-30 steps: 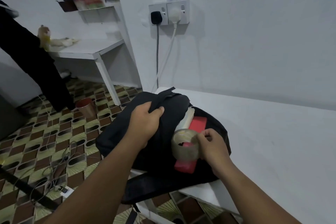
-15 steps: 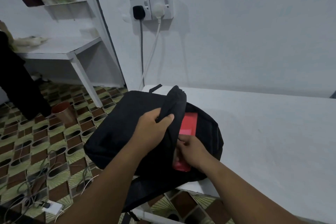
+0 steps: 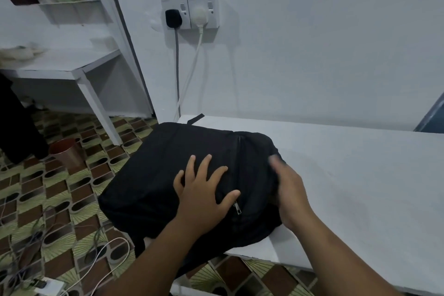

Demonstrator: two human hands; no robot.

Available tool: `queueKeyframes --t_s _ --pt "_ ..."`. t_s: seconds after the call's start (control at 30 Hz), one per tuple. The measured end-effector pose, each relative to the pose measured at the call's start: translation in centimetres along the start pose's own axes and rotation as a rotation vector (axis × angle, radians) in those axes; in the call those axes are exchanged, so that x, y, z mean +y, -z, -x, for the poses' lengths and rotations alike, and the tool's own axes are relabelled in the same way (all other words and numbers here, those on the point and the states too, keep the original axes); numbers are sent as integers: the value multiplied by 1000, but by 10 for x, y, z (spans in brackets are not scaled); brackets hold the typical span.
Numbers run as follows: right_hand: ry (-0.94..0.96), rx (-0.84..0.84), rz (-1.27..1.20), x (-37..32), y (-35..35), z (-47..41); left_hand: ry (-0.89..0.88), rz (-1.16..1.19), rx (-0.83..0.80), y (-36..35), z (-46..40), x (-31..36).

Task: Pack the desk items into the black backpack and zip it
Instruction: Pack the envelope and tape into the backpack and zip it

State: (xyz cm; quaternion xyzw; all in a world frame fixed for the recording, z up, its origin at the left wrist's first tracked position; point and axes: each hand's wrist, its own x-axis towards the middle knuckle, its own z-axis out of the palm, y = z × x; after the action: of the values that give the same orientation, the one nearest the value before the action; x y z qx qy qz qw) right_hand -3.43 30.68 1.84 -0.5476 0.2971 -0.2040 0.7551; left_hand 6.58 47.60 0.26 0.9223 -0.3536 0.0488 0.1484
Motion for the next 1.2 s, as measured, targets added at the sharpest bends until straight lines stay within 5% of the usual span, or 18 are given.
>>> queueKeyframes --t_s 0.07,0.23,0.4,0.53,0.77,0.97,1.1,1.2 --pt "67 86 240 3 9 -10 -1 -3 8 -6 -5 11" --pt "44 229 276 -11 26 -52 -7 54 -136 -10 -31 35" --pt "32 204 490 -31 49 -90 31 -6 -37 7 -73 44" --pt "253 167 808 -38 46 -135 91 24 -40 14 -126 20" --pt "325 -287 968 -38 -1 -233 125 21 -97 -4 -224 -9" --pt "56 -687 837 -33 -31 -309 258 -124 -297 -40 -264 -25" --pt "-88 -1094 882 -21 -44 -332 276 -132 -303 -51 -258 -32" --pt "-12 -1084 916 -10 -44 -343 302 -55 -284 -51 -259 -33"
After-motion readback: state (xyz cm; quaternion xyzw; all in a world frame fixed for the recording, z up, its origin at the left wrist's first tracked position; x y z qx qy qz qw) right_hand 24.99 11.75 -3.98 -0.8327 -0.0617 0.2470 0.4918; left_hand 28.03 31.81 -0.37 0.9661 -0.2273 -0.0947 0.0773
